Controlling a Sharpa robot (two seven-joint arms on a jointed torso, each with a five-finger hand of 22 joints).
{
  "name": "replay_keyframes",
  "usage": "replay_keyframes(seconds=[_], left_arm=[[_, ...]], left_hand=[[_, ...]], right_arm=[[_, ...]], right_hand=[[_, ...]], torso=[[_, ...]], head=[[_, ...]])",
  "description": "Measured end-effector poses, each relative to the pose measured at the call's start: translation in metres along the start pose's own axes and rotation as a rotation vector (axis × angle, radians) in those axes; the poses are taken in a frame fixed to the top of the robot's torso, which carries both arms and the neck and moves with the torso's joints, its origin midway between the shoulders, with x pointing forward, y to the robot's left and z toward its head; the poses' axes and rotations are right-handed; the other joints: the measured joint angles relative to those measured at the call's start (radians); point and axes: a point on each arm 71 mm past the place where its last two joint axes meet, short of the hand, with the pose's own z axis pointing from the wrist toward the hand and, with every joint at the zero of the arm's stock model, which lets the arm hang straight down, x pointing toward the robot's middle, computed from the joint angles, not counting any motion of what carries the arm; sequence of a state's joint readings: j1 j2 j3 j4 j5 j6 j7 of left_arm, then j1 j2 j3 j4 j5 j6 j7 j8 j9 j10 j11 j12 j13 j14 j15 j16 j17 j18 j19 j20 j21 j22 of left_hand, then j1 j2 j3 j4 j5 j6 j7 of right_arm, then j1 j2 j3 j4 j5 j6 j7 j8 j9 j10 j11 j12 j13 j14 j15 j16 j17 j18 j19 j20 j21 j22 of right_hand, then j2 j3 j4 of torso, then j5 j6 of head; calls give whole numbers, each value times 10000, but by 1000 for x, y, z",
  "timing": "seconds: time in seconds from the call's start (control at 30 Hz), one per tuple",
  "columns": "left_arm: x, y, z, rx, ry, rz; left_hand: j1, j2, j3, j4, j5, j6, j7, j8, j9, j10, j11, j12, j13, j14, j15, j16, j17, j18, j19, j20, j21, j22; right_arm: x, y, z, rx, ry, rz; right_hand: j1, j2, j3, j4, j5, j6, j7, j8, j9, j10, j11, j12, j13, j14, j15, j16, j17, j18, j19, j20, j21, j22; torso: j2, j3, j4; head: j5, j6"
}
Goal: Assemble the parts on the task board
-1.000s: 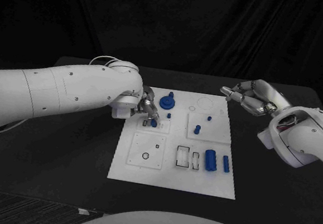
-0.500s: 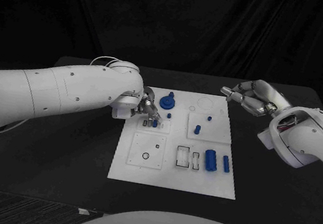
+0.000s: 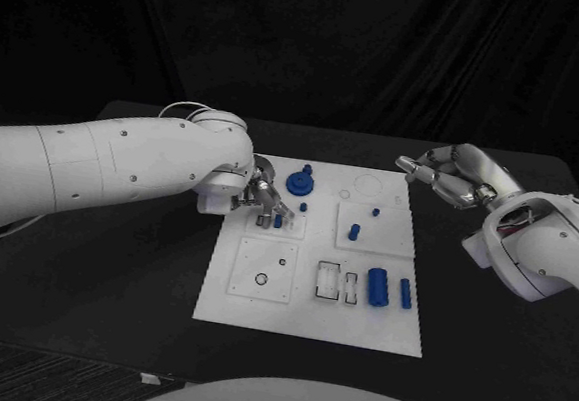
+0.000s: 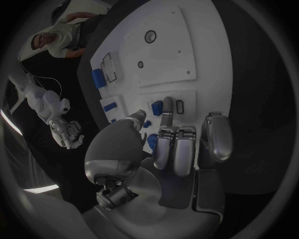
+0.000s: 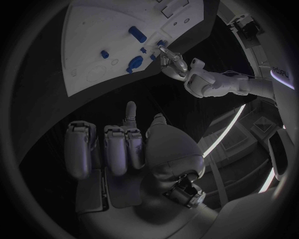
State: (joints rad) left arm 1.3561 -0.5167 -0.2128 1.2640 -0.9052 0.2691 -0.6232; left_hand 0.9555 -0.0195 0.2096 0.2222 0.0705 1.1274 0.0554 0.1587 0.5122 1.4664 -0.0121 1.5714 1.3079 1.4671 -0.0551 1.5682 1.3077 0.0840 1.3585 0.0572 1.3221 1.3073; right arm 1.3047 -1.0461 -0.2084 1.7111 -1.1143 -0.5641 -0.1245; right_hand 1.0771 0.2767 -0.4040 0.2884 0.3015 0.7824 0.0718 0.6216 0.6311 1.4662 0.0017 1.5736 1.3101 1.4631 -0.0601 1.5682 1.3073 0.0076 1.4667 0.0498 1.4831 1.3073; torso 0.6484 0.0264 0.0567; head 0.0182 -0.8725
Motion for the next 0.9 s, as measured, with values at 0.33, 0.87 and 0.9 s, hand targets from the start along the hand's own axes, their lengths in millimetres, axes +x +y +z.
replay_keyframes(seconds=[0.33, 0.87, 0.9], left_arm=[[-15, 23, -25, 5, -923, -77], [-63, 36, -30, -391, -2164, -267], [-64, 35, -29, -419, -2174, -264]], left_hand=[[79, 14, -654, 379, -114, 221, -66, 445, 454, 0, 0, 0, 0, 0, 0, 0, -1, -1, 61, -59, 0, 0], [956, 342, -1363, 591, 760, -1218, -214, 2790, 3291, 3, -145, 0, 0, -2, -112, 0, -1, -1, 253, -179, 44, 0], [957, 343, -1363, 591, 760, -1219, -214, 2787, 3285, 3, -146, 0, 0, -2, -111, 0, -1, 0, 253, -179, 44, -1]], right_arm=[[-2, -3, -1, 72, -51, -24], [-1, -4, 0, 89, -30, -28], [-1, -4, 0, 89, -29, -28]], right_hand=[[10, 9, 0, 0, 0, 0, 0, 0, -10, 0, 0, 2, 6, 0, 0, 0, 0, -1, 0, 0, 0, 8], [9, 7, 0, 0, -1, 0, 0, 0, -10, 0, 1, 3, -3, 0, 1, 0, 0, 0, 0, 0, 0, 6], [9, 7, 0, 0, -1, 0, 0, 0, -9, -1, 1, 3, -3, -1, 1, 0, 0, -1, 0, 0, 0, 6]], torso=[[0, -1, 0], [-1, -2, 1], [-1, -2, 1]], head=[[-51, 0], [-39, 0], [-40, 0]])
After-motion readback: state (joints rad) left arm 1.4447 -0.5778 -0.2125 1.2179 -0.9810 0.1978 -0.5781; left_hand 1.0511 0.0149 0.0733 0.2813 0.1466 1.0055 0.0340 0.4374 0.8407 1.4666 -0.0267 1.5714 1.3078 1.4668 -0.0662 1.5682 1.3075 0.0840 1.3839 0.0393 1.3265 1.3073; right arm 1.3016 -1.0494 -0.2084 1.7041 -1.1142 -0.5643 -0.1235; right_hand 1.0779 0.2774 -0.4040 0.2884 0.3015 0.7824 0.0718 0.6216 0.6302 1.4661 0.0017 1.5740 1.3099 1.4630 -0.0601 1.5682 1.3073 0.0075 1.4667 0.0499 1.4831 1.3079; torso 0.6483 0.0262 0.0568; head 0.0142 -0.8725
